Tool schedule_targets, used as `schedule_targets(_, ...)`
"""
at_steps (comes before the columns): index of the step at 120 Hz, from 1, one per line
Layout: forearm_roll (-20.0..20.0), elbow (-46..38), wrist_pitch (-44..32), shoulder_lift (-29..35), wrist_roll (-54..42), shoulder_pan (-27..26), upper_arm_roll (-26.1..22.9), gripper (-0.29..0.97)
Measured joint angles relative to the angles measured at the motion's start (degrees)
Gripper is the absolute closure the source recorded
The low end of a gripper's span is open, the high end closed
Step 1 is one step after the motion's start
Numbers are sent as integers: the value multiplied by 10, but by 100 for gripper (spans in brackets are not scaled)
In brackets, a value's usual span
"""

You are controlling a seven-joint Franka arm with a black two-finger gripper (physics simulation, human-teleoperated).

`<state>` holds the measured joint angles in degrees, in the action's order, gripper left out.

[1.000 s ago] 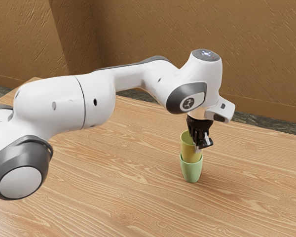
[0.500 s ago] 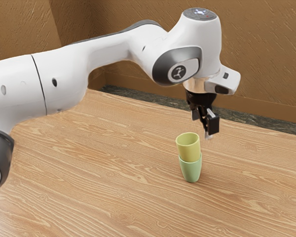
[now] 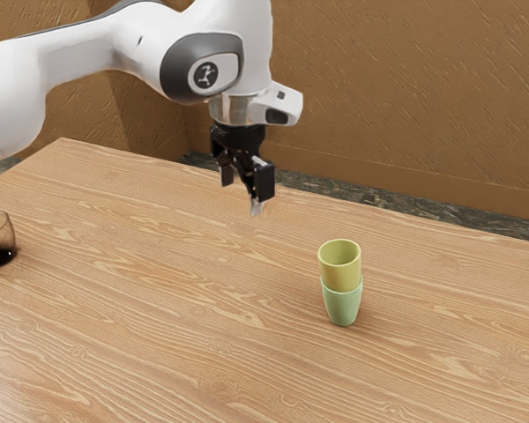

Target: Place the left cup onto the right cup

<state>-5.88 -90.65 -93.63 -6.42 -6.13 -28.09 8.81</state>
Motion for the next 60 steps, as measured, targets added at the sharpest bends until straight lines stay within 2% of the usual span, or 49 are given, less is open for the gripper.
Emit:
schedule_targets(20, 0, -47, -4, 40, 5, 5, 35, 0)
schedule_targets(60, 28, -53, -8, 43, 11, 32, 88, 0)
